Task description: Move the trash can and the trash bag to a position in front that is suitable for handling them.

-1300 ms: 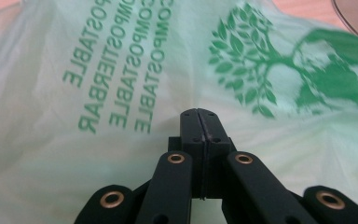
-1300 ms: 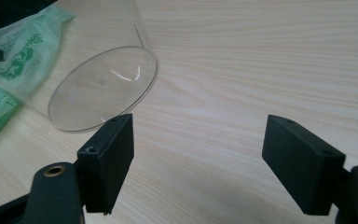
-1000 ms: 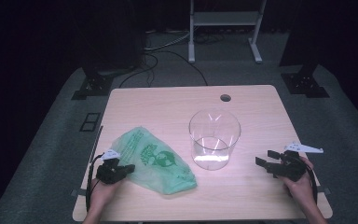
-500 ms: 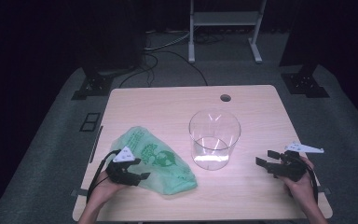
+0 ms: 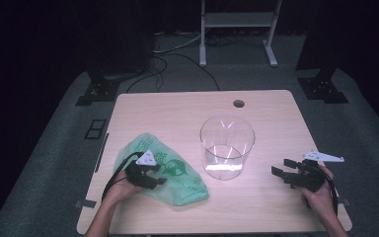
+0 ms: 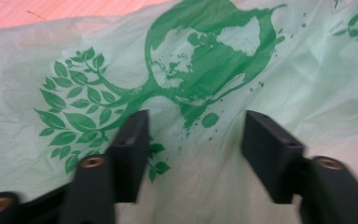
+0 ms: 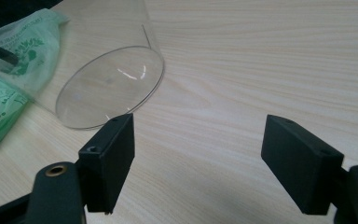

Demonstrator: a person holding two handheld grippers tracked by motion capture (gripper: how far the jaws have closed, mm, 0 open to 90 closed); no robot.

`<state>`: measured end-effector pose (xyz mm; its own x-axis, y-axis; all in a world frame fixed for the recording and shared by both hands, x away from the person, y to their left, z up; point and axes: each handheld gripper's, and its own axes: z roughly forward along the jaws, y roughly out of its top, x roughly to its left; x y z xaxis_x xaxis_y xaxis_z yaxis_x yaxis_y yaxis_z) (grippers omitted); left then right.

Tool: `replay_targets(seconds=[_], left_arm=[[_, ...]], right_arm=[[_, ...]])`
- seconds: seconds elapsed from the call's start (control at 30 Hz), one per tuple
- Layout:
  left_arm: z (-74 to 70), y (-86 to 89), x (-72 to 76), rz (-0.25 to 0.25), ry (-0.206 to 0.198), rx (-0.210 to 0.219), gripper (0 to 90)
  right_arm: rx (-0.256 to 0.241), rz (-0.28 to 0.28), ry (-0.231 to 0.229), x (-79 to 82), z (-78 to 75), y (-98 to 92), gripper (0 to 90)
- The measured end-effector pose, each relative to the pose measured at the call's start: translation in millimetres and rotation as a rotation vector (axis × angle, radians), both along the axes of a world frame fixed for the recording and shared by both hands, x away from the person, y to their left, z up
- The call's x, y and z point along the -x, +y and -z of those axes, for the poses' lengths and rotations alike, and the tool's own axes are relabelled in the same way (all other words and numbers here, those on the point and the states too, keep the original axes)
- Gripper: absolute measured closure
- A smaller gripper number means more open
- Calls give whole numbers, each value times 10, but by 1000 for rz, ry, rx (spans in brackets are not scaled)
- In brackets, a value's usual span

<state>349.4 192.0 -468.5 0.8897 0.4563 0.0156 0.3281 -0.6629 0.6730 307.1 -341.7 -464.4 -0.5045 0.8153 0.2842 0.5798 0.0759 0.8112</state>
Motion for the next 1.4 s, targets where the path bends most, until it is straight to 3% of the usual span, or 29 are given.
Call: replay_targets(seconds=[0.17, 0.27, 0.37, 0.43, 0.67, 0.7, 0.73, 0.87, 1.07, 1.4], left_arm=[[2, -79, 31, 7, -8, 16, 722], [2, -131, 21, -17, 4, 20, 878], [-29, -164, 4, -39, 10, -3, 900], [-92, -162, -5, -51, 9, 12, 900], [-585, -135, 9, -66, -50, 90, 900], [-585, -135, 9, -66, -50, 90, 900], [-748, -128, 11, -63, -73, 106, 900], [-1077, -145, 16, -59, -112, 149, 900], [-1477, -160, 10, -40, -156, 197, 900], [-2076, -248, -41, -26, -211, 237, 900]], right_arm=[[4, -5, -4, 0, -1, 13, 251], [5, -6, -5, -2, 0, 13, 250], [3, -5, -3, 1, -1, 5, 251], [1, -4, 0, 0, 1, -4, 251], [2, -8, 0, -4, 2, 2, 251], [2, -8, 0, -4, 2, 2, 251], [3, -9, -2, -1, 0, 9, 250], [2, -8, -2, -3, 0, 2, 251], [1, -9, -2, -1, 0, 1, 251], [5, -15, 2, -9, 9, 22, 251]])
